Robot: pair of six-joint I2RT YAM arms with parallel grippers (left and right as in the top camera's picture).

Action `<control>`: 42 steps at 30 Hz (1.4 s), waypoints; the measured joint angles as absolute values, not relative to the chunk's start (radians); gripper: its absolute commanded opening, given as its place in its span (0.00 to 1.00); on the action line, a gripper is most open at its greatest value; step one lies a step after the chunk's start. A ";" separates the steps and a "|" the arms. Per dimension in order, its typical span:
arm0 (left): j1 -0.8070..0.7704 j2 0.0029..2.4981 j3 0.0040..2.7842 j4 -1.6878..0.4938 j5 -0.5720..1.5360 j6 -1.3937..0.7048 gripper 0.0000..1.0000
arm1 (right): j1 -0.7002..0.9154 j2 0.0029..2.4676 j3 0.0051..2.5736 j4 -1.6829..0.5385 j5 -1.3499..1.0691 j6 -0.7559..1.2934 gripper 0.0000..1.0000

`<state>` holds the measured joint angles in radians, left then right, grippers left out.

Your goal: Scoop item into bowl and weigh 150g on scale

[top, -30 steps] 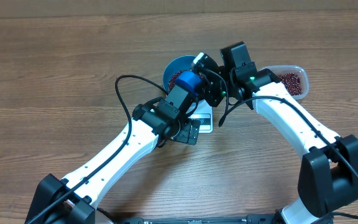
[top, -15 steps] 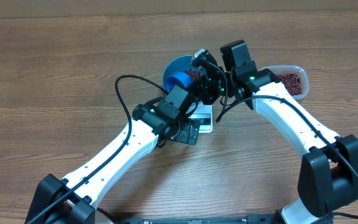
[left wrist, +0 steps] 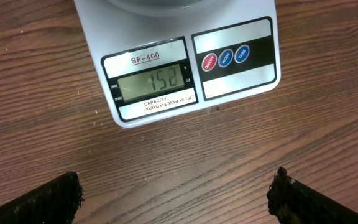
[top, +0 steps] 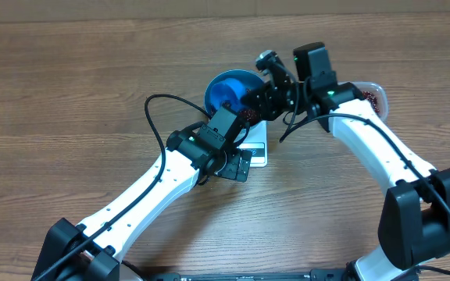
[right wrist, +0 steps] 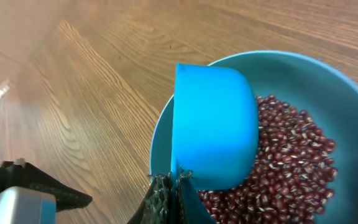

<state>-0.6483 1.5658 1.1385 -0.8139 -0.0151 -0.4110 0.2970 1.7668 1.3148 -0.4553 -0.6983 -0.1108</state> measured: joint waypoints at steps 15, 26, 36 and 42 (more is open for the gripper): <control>-0.648 1.566 1.139 -0.814 -0.015 -0.411 1.00 | 0.259 1.767 1.315 -0.456 -0.780 -0.104 0.03; -0.648 1.566 1.139 -0.814 -0.015 -0.411 1.00 | 0.258 1.767 1.315 -0.457 -0.748 -0.104 0.03; -0.648 1.566 1.139 -0.814 -0.015 -0.411 1.00 | 0.258 1.767 1.315 -0.457 -0.744 -0.104 0.03; -0.648 1.566 1.139 -0.814 -0.015 -0.411 1.00 | 0.257 1.768 1.315 -0.435 -0.780 -0.073 0.03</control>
<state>-0.6483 1.5658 1.1385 -0.8143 -0.0151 -0.4110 0.2569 1.7676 1.3148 -0.4355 -0.7799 -0.0734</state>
